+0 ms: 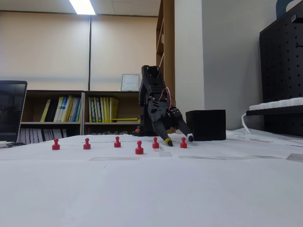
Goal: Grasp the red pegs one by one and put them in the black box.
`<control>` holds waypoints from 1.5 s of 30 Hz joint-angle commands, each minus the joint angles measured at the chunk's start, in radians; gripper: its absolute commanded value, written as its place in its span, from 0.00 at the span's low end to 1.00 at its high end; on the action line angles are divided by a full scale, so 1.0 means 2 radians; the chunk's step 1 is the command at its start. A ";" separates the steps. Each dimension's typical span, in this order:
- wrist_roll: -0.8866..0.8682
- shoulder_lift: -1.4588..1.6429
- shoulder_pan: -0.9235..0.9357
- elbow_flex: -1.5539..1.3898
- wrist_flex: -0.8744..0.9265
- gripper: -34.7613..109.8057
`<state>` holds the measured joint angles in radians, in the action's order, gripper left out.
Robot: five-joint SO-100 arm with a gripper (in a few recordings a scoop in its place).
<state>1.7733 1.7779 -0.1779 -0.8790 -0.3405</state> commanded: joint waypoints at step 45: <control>-0.026 0.095 -0.022 -0.069 -0.126 0.35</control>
<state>1.7150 1.9604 -0.1933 -0.9725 -0.5737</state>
